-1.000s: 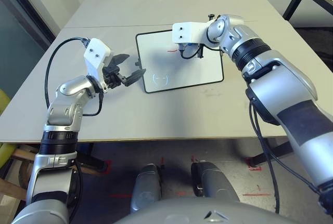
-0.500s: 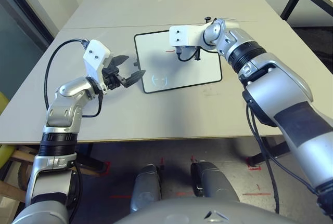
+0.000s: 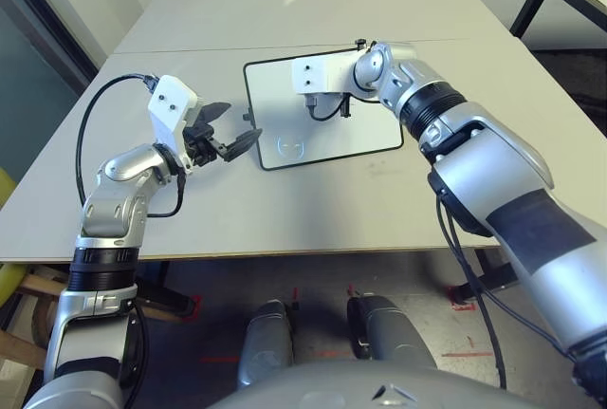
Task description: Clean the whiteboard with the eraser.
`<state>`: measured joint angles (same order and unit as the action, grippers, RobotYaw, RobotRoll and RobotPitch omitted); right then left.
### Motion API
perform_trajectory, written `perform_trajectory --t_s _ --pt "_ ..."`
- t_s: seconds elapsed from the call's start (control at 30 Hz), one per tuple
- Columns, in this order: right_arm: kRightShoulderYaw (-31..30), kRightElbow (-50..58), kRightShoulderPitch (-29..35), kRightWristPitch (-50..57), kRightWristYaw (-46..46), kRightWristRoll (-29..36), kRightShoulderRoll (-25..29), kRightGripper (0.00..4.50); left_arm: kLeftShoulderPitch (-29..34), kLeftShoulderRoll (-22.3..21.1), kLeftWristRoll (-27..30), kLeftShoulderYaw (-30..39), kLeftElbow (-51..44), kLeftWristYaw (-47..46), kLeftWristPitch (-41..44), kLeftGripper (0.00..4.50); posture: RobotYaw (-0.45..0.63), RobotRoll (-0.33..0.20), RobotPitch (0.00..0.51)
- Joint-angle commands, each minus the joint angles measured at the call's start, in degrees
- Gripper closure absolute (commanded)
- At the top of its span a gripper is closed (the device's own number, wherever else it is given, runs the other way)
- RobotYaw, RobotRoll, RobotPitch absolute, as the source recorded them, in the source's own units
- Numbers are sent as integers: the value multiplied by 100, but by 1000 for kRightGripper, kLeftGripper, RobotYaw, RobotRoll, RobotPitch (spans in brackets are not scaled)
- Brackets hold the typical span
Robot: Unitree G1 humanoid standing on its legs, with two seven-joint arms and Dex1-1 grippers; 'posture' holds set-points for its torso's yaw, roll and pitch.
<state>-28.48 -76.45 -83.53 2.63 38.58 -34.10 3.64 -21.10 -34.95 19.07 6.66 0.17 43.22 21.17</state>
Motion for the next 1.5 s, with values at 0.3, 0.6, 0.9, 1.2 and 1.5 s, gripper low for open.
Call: perform_trajectory --t_s 0.3,0.6,0.9,1.2,1.5 --pt "16 -94 -31 29 -135 -12 -390 4352 185 47 45 59 -232 -138 72 0 66 0 69" --pt "128 -117 -95 76 -296 60 -570 4356 389 44 85 131 -417 -253 93 0 97 0 69" --pt "46 -143 -38 73 -226 -56 -530 4357 472 75 88 146 -482 -300 108 0 99 0 72" --pt "-247 -169 86 18 101 -308 -117 4357 330 71 66 90 -305 -255 51 0 70 0 73" --pt "-307 -170 121 34 184 -310 164 4357 111 65 37 -18 -67 -92 3 0 46 0 76"
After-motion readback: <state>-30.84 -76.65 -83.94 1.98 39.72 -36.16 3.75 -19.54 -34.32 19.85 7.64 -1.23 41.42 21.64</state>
